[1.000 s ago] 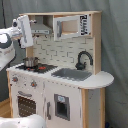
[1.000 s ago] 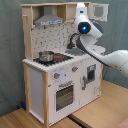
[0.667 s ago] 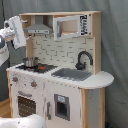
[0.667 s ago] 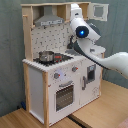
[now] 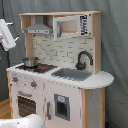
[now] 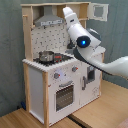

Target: Play with the kitchen

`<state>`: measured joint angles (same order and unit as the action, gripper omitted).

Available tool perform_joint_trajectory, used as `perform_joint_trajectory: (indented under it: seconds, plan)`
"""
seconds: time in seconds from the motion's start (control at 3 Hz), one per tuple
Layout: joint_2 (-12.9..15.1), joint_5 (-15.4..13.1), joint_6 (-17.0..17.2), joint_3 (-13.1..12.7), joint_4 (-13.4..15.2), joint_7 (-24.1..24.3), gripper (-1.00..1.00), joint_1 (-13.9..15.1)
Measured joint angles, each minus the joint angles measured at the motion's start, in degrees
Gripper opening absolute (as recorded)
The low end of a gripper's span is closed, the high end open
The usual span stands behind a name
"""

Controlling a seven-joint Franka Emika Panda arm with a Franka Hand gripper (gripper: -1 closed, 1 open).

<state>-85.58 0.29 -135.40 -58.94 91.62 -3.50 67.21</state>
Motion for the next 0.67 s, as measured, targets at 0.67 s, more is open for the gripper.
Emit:
perform_joint_trajectory:
  seconds: [0.67]
  plan:
    - [0.0,-6.5,-8.2,-6.0,2.8,-3.4,1.00,-2.6]
